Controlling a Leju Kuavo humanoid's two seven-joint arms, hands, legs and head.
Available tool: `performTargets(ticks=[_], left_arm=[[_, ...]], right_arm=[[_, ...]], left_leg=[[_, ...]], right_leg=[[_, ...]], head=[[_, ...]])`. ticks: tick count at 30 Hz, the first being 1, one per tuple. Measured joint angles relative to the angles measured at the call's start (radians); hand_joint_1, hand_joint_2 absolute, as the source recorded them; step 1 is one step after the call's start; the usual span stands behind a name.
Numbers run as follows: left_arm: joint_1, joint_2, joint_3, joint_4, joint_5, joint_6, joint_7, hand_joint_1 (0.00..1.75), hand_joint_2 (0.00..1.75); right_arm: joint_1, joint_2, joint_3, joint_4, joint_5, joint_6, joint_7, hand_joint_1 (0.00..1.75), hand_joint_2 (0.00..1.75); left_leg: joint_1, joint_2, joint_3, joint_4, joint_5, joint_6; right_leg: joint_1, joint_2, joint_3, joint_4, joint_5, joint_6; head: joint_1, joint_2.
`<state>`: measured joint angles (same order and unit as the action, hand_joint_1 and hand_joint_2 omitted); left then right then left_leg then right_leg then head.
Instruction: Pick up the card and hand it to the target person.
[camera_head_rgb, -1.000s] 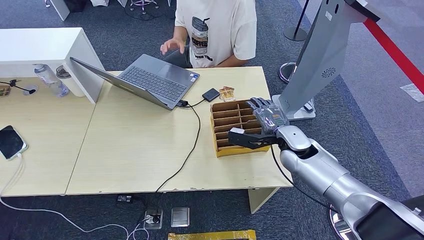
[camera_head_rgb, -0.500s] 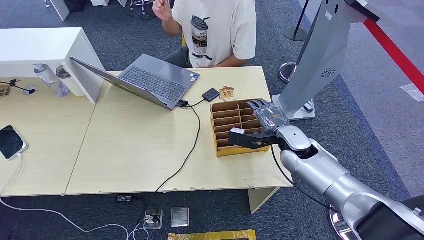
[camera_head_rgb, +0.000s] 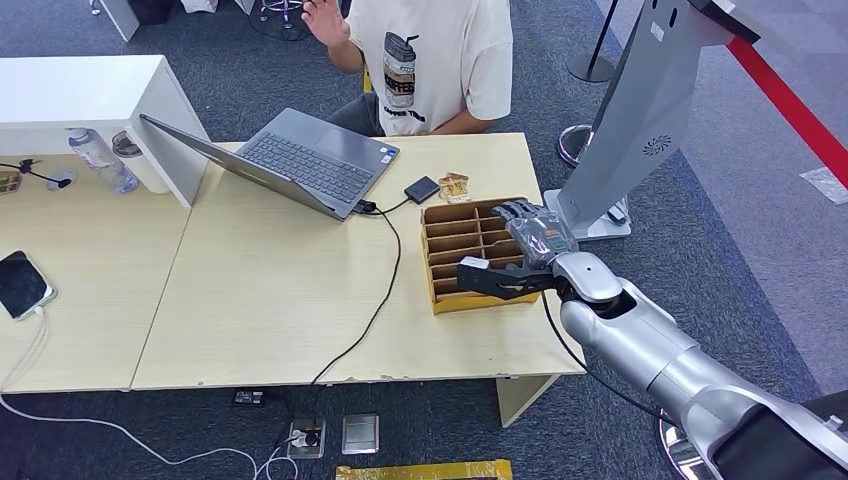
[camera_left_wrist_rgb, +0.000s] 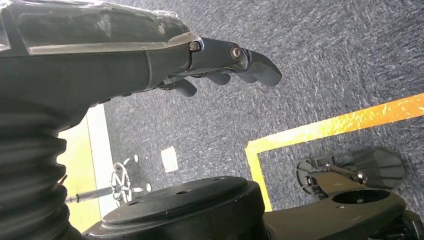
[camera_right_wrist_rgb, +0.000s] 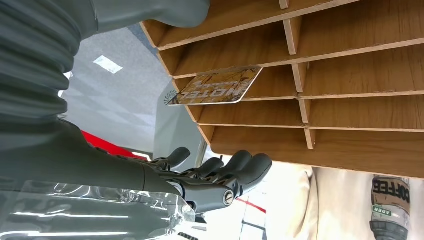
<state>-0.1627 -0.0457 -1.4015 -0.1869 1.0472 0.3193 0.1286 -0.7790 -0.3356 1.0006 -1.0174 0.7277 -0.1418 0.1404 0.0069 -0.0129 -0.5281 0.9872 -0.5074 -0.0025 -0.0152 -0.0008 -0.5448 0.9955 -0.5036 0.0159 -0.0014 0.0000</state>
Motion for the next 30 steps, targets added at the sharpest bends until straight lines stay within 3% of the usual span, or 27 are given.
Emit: performTargets(ticks=[18, 30], left_arm=[[-0.001, 0.000, -0.005, 0.000, 0.000, -0.003, 0.002, 0.00, 1.75], [-0.003, 0.000, -0.005, 0.000, -0.006, -0.004, 0.008, 0.00, 1.75]], right_arm=[[0.005, 0.000, 0.001, 0.001, -0.007, -0.001, -0.004, 0.52, 1.75], [0.014, 0.000, 0.000, 0.018, -0.016, -0.018, -0.017, 0.54, 1.75]], left_leg=[[0.000, 0.000, 0.000, 0.000, 0.000, 0.000], [0.000, 0.000, 0.000, 0.000, 0.000, 0.000]], right_leg=[[0.000, 0.000, 0.000, 0.000, 0.000, 0.000], [0.000, 0.000, 0.000, 0.000, 0.000, 0.000]], head=[[0.000, 0.000], [0.000, 0.000]])
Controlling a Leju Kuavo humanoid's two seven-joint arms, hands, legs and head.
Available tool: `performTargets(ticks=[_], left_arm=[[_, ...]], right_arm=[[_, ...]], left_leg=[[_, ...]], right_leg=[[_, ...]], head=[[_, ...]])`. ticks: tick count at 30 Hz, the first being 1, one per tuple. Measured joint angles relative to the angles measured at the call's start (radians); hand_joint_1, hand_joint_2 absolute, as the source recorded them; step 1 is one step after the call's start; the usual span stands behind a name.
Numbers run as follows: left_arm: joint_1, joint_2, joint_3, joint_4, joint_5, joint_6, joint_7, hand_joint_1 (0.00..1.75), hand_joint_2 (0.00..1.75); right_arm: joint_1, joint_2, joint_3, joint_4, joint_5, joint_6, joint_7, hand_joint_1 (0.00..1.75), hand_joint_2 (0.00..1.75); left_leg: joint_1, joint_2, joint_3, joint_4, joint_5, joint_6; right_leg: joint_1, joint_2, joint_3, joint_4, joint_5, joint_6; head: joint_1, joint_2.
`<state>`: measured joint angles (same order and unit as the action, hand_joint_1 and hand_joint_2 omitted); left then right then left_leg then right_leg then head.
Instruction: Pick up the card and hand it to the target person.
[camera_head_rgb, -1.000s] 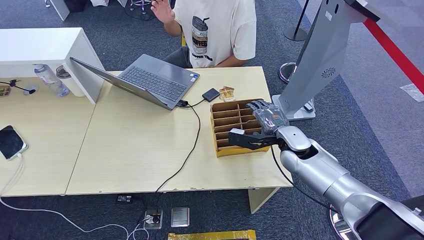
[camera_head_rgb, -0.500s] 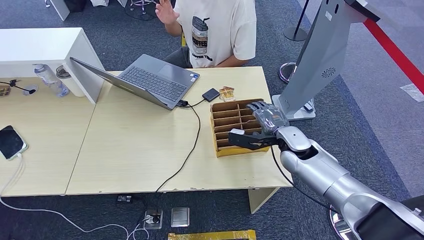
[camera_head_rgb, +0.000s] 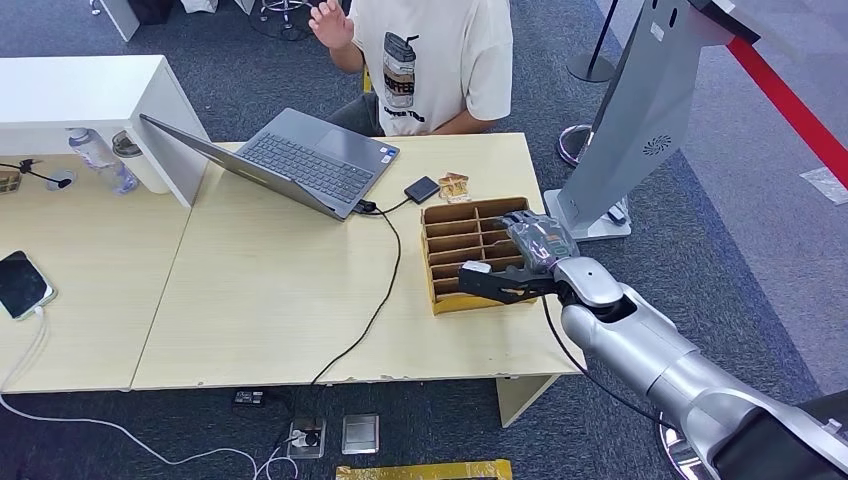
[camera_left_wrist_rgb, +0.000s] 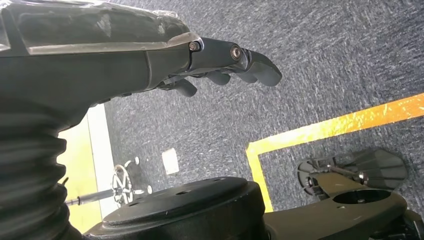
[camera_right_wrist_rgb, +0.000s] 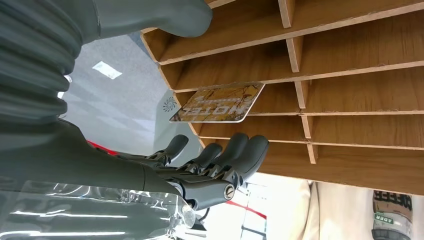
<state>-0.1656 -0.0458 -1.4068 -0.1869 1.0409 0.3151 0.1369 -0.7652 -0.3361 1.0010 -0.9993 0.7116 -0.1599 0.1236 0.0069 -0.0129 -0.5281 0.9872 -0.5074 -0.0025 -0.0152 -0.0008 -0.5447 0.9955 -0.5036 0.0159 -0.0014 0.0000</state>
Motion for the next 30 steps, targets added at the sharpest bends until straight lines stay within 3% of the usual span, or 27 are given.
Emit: performTargets(ticks=[19, 30], left_arm=[[-0.002, 0.000, -0.006, 0.000, -0.001, -0.001, 0.005, 0.00, 1.75], [-0.004, 0.000, -0.016, 0.000, -0.001, -0.001, 0.005, 0.00, 1.75]], right_arm=[[-0.002, 0.011, 0.000, 0.066, 0.004, -0.055, -0.037, 0.77, 1.75], [-0.014, 0.025, -0.001, 0.097, 0.007, -0.067, -0.043, 0.81, 1.75]], left_leg=[[0.000, 0.000, 0.000, 0.000, 0.000, 0.000], [0.000, 0.000, 0.000, 0.000, 0.000, 0.000]], right_leg=[[0.000, 0.000, 0.000, 0.000, 0.000, 0.000], [0.000, 0.000, 0.000, 0.000, 0.000, 0.000]], head=[[0.000, 0.000], [0.000, 0.000]])
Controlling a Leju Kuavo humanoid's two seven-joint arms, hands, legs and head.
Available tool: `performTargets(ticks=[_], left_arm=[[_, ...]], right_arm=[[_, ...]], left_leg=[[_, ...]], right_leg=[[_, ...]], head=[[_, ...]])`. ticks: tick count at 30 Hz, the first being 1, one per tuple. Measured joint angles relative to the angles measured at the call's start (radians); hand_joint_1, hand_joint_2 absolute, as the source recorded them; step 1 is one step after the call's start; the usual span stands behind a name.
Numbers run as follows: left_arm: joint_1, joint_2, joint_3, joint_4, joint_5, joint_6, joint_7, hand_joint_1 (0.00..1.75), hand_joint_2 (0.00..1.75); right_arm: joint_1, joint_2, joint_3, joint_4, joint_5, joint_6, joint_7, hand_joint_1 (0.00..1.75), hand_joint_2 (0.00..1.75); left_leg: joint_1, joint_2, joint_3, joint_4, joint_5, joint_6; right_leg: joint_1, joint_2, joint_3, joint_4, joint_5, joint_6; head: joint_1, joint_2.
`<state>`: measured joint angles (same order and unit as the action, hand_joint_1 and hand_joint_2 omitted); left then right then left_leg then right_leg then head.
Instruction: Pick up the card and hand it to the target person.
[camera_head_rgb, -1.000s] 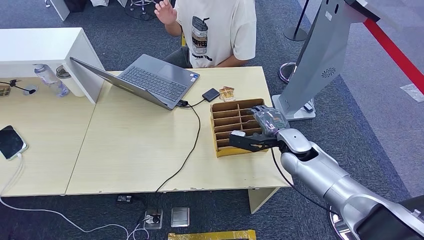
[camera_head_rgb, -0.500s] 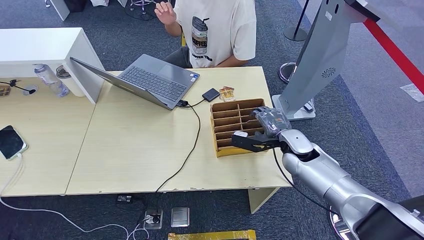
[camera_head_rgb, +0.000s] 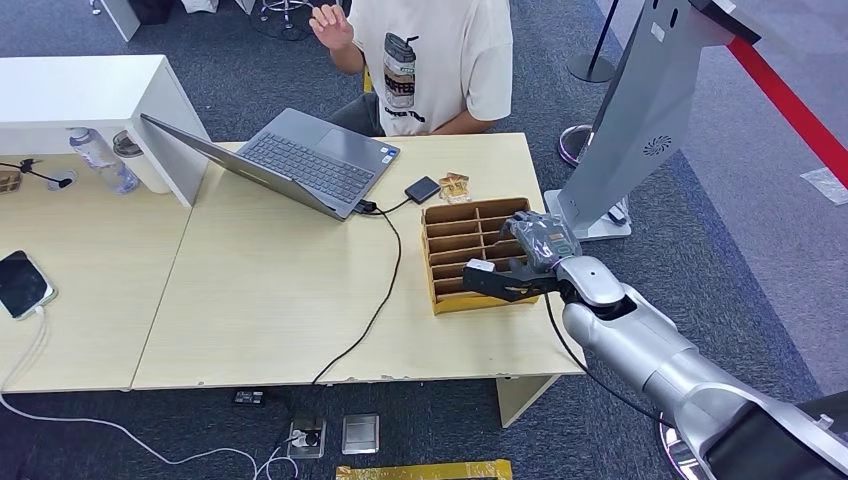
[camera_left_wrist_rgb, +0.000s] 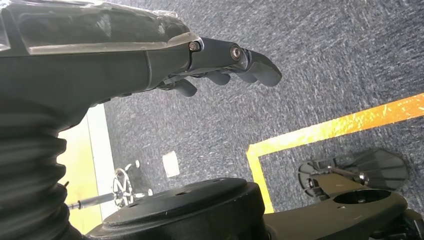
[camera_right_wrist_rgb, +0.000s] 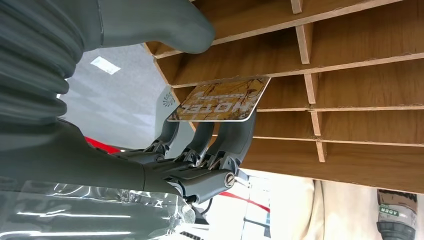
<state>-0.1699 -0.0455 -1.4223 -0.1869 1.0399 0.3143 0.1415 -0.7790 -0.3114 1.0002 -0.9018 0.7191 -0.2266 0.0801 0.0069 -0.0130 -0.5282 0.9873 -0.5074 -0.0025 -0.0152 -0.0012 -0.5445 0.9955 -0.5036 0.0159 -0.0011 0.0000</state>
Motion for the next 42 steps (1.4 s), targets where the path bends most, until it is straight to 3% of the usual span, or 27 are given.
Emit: performTargets(ticks=[7, 11, 18, 42], left_arm=[[-0.001, 0.000, -0.002, 0.000, 0.000, 0.000, 0.000, 0.00, 1.75], [-0.001, 0.000, -0.004, 0.000, 0.000, 0.000, 0.000, 0.00, 1.75], [-0.002, 0.000, -0.005, 0.000, 0.000, 0.000, 0.000, 0.00, 1.75], [-0.003, 0.000, -0.008, 0.000, 0.004, 0.000, 0.000, 0.00, 1.75]], right_arm=[[-0.003, 0.003, 0.000, 0.009, 0.000, -0.006, -0.006, 0.92, 1.75], [-0.006, 0.006, 0.000, 0.017, 0.000, -0.014, -0.012, 1.37, 1.75], [-0.012, 0.010, -0.001, 0.025, -0.002, -0.018, -0.012, 1.74, 1.75], [-0.020, 0.010, -0.001, 0.033, 0.014, -0.007, -0.004, 1.75, 1.75]], left_leg=[[0.000, 0.000, 0.000, 0.000, 0.000, 0.000], [0.000, 0.000, 0.000, 0.000, 0.000, 0.000], [0.000, 0.000, 0.000, 0.000, 0.000, 0.000], [0.000, 0.000, 0.001, 0.000, 0.000, 0.000]], right_leg=[[0.000, 0.000, 0.000, 0.000, 0.000, 0.000], [0.000, 0.000, 0.000, 0.000, 0.000, 0.000], [0.000, 0.000, 0.000, 0.000, 0.000, 0.000], [0.000, 0.000, 0.000, 0.000, 0.000, 0.000]], head=[[0.000, 0.000], [0.000, 0.000], [0.000, 0.000], [0.000, 0.000]])
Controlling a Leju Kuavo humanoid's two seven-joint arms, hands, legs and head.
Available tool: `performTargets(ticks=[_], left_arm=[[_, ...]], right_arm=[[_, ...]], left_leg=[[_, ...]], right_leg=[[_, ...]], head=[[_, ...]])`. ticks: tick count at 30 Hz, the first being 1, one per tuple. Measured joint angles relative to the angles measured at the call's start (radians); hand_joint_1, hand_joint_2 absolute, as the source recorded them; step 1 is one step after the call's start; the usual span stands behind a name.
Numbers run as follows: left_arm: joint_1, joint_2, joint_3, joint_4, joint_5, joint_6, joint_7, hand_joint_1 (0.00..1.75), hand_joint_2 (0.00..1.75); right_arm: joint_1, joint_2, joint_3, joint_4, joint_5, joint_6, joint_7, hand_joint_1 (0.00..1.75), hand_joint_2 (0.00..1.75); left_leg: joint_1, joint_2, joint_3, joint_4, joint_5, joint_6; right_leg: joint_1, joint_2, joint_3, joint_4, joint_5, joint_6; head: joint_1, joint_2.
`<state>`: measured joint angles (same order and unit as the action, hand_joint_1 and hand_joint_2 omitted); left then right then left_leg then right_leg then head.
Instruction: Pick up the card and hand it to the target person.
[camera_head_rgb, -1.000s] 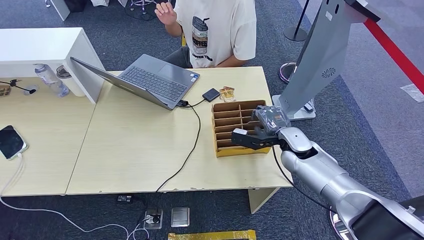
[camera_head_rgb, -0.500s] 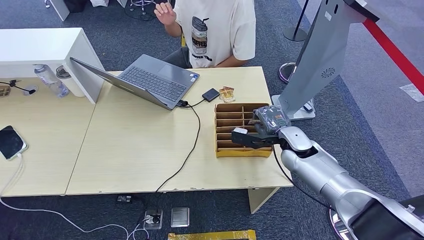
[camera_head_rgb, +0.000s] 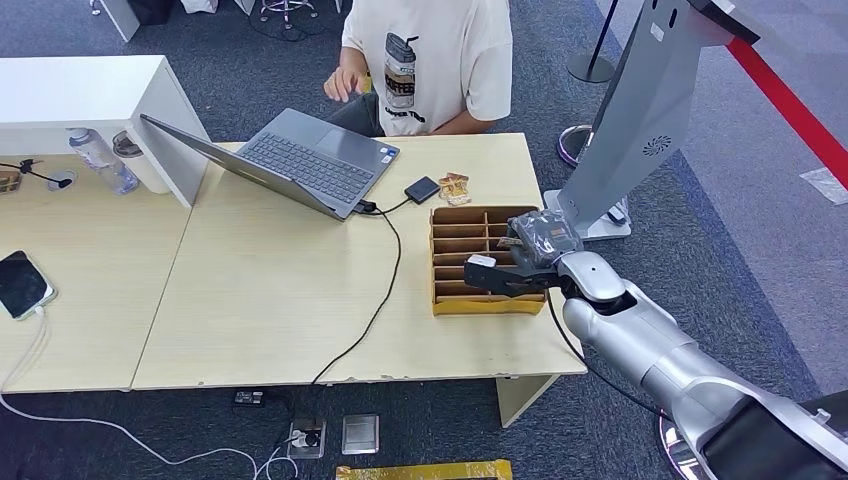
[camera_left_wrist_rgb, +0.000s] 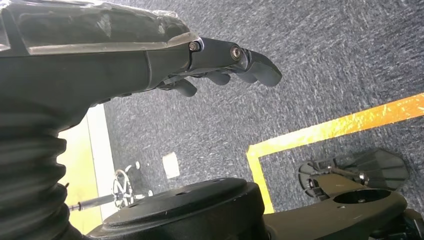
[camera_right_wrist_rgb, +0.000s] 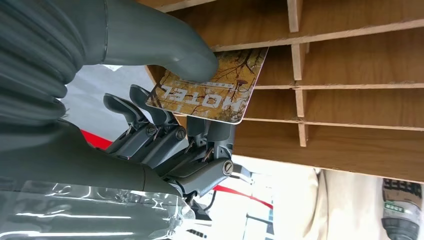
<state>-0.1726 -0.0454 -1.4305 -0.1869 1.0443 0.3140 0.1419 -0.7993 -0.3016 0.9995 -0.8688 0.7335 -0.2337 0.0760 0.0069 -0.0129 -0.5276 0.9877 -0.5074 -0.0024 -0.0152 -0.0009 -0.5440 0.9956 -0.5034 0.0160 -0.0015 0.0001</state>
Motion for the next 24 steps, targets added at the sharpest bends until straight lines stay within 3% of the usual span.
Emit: performTargets(ticks=[15, 24], left_arm=[[0.002, 0.000, 0.000, 0.000, 0.019, 0.009, -0.007, 0.00, 1.75], [0.003, 0.002, 0.000, 0.000, 0.026, 0.009, -0.012, 0.00, 1.75]], right_arm=[[-0.028, -0.067, -0.002, -0.229, 0.023, 0.102, 0.096, 1.75, 1.75], [-0.037, -0.082, -0.002, -0.289, 0.013, 0.098, 0.104, 1.75, 1.75]], left_leg=[[0.000, 0.000, 0.000, 0.000, 0.000, 0.000], [0.000, 0.000, 0.000, 0.000, 0.000, 0.000]], right_leg=[[0.000, 0.000, 0.000, 0.000, 0.000, 0.000], [0.000, 0.000, 0.000, 0.000, 0.000, 0.000]], head=[[0.000, 0.000], [0.000, 0.000]])
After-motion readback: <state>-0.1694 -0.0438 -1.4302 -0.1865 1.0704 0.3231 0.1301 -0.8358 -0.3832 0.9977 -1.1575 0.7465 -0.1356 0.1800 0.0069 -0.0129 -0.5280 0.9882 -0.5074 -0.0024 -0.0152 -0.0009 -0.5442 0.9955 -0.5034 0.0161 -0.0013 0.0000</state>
